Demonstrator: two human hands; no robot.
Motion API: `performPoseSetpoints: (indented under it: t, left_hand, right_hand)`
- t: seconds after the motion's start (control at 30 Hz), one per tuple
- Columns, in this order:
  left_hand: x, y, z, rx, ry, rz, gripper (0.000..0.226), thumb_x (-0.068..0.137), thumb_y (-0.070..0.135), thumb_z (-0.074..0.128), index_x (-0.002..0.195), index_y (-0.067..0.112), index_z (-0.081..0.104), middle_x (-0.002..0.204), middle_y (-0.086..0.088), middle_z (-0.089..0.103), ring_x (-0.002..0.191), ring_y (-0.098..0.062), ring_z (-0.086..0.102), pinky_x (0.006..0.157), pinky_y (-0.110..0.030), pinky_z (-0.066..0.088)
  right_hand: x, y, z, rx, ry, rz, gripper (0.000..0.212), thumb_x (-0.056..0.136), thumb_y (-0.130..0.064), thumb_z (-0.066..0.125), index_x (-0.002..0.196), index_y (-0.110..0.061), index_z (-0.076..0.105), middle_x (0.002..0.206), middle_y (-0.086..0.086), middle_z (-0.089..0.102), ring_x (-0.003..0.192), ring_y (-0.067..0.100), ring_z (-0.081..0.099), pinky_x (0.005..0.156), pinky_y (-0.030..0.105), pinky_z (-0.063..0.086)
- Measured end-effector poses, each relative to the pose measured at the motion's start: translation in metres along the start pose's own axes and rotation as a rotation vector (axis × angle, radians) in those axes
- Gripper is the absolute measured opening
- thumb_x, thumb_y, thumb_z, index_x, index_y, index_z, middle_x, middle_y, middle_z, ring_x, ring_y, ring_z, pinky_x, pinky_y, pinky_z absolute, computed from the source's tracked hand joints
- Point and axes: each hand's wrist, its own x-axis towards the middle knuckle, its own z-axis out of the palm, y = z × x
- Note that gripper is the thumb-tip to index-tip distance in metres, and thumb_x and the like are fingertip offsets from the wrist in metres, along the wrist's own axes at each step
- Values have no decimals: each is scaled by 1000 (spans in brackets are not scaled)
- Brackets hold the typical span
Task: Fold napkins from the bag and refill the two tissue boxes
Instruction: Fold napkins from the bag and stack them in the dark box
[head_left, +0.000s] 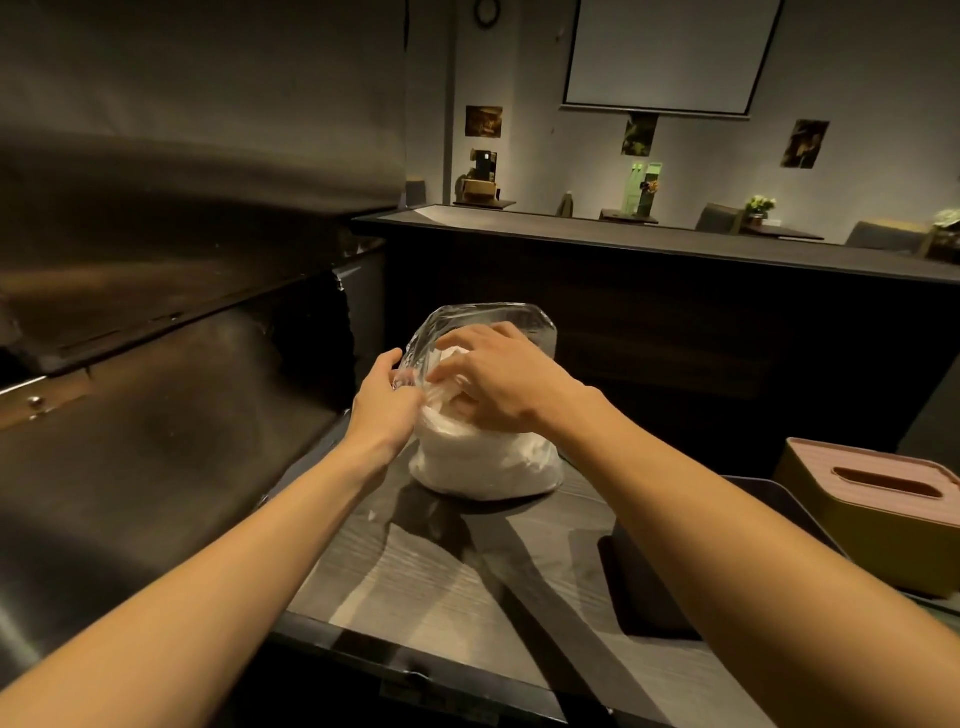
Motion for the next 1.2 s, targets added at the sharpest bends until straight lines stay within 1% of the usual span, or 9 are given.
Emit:
performPoseSetpoints:
  t: [0.2, 0.4, 0.6, 0.7, 0.87, 0.93, 1.0, 1.1, 1.2]
  left_hand:
    - [1, -2, -2, 8, -17, -1, 69, 95, 5, 56, 158, 24, 35, 152, -5, 49, 139, -25, 46, 116, -45, 40]
    - [0, -5, -2, -1, -26, -34, 71, 94, 5, 56, 159, 25, 34, 126, 5, 53, 130, -23, 50, 116, -51, 41]
    - [0, -2, -5, -30, -35, -14, 68, 96, 7, 57, 159, 22, 34, 107, 22, 53, 122, -23, 55, 112, -51, 45]
    - [2, -3, -6, -34, -21, -1, 67, 96, 8, 58, 158, 21, 35, 107, 22, 54, 120, -23, 56, 111, -51, 45]
    - [-5, 2, -6, -22, 4, 49, 69, 95, 14, 63, 158, 19, 35, 135, 5, 54, 122, -18, 53, 108, -39, 45]
    - [-12, 5, -5, -33, 82, 118, 63, 97, 15, 63, 156, 16, 39, 145, 1, 47, 125, -14, 50, 103, -31, 44]
    - [-18, 7, -3, -52, 185, 208, 54, 99, 16, 63, 150, 14, 46, 144, -2, 46, 123, -12, 49, 99, -26, 42]
    - [-30, 8, -2, -95, 317, 339, 33, 98, 16, 63, 131, 18, 58, 124, -4, 54, 101, -12, 55, 86, -24, 46]
    - [-41, 4, 1, -157, 277, 379, 12, 94, 21, 60, 105, 21, 65, 93, -1, 63, 77, -10, 55, 72, -31, 49]
  right_hand:
    - [6, -6, -1, -196, 56, 40, 51, 94, -66, 41, 105, -32, 77, 119, -7, 69, 111, 17, 60, 102, 41, 37]
    - [6, -7, 3, -90, -67, 202, 62, 93, -69, 56, 133, -23, 64, 135, 3, 62, 123, 24, 58, 101, 44, 41]
    - [10, -8, 3, -64, -48, 223, 28, 101, -38, 53, 107, -19, 73, 114, 3, 70, 106, 27, 66, 73, 37, 42]
    - [9, -7, 2, -86, 8, 265, 21, 102, -27, 52, 100, -16, 70, 103, 5, 71, 95, 32, 67, 70, 39, 48]
    - [2, -2, -2, -30, 183, 311, 13, 101, -9, 55, 97, -13, 66, 95, 9, 70, 85, 35, 68, 63, 38, 38]
    - [-2, 1, -5, 39, 298, 371, 13, 103, -13, 56, 98, -12, 67, 96, 9, 72, 83, 35, 68, 62, 36, 37]
    - [-8, 4, -10, 160, 401, 439, 12, 102, -15, 61, 109, -12, 70, 101, 10, 74, 87, 33, 70, 65, 38, 49]
    - [-18, 5, -23, 465, 547, 556, 25, 99, -16, 69, 123, -15, 71, 112, 6, 74, 99, 18, 70, 81, 33, 61]
    - [-30, 3, -35, 737, 636, 663, 24, 99, -21, 70, 123, -18, 72, 103, -9, 71, 91, 1, 67, 76, 16, 57]
